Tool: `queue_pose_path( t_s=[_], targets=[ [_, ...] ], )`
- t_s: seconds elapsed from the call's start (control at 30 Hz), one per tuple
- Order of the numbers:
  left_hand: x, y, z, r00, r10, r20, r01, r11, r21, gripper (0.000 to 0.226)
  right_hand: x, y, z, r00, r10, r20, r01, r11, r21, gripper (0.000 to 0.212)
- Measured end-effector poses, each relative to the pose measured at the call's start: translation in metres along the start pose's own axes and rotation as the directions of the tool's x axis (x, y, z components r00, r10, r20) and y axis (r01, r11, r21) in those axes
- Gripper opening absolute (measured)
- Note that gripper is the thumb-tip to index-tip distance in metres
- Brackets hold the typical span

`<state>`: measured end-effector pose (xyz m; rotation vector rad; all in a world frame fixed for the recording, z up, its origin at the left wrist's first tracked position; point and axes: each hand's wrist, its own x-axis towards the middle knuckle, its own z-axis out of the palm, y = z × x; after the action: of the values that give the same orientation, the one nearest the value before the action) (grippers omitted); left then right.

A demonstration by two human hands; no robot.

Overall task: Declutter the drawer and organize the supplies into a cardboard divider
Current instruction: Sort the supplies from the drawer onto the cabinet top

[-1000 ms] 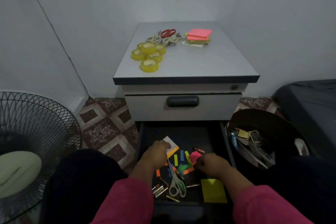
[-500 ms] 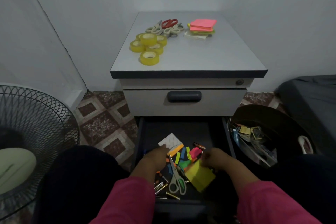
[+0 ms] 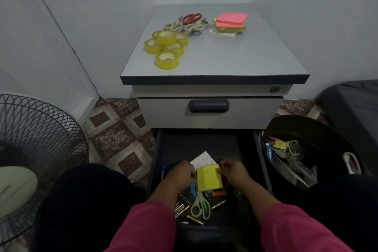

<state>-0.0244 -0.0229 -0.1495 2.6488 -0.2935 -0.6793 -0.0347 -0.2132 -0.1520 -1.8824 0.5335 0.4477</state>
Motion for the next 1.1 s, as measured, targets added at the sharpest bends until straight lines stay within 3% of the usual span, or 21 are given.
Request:
queue_pose_path(
  t_s=[0.1, 0.27, 0.37, 0.5, 0.53, 0.6, 0.73, 0.83, 0.97, 1.1],
  targets=[
    [0.001, 0.0, 0.004, 1.0, -0.002, -0.012, 0.002, 1.0, -0.008, 0.031, 0.002, 0.0, 0.007, 0.998, 0.001, 0.062, 0.009, 0.988, -0.157, 0.032],
    [0.002, -0.003, 0.006, 0.999, -0.012, -0.032, 0.01, 0.999, -0.038, 0.026, -0.002, -0.006, 0.013, 0.999, -0.015, 0.04, 0.026, 0.962, -0.273, 0.009],
    [0.003, -0.003, 0.008, 0.997, -0.03, -0.069, 0.024, 0.996, -0.091, 0.021, -0.003, -0.009, 0.013, 1.0, 0.0, 0.015, 0.004, 0.978, -0.21, 0.022],
    [0.0, 0.001, 0.009, 0.992, -0.061, -0.111, 0.029, 0.963, -0.269, 0.011, -0.003, -0.013, 0.014, 0.999, 0.048, -0.009, -0.048, 0.999, -0.002, 0.008],
    [0.0, 0.001, 0.009, 0.99, -0.081, -0.112, 0.04, 0.946, -0.322, 0.021, -0.003, -0.013, 0.014, 0.997, 0.073, -0.007, -0.072, 0.995, 0.063, 0.009],
    [-0.001, 0.002, 0.007, 0.989, -0.126, -0.08, 0.079, 0.897, -0.435, 0.033, -0.003, -0.014, 0.013, 0.994, 0.11, -0.01, -0.108, 0.983, 0.147, 0.009],
    [-0.006, 0.012, -0.002, 0.979, -0.2, 0.021, 0.171, 0.767, -0.619, 0.023, -0.005, -0.016, 0.003, 0.989, 0.149, -0.016, -0.138, 0.947, 0.288, 0.008],
    [-0.013, 0.023, -0.013, 0.971, -0.229, 0.072, 0.205, 0.634, -0.746, 0.015, -0.007, -0.023, -0.005, 0.986, 0.166, 0.006, -0.159, 0.929, 0.334, 0.021],
    [-0.023, 0.03, -0.03, 0.951, -0.307, -0.018, 0.162, 0.549, -0.82, 0.013, -0.013, -0.037, -0.016, 0.989, 0.146, 0.014, -0.141, 0.923, 0.359, 0.028],
    [-0.036, 0.035, -0.049, 0.925, -0.35, -0.147, 0.054, 0.505, -0.862, 0.02, -0.03, -0.055, -0.031, 0.999, 0.006, 0.032, -0.016, 0.946, 0.323, 0.022]
  ],
)
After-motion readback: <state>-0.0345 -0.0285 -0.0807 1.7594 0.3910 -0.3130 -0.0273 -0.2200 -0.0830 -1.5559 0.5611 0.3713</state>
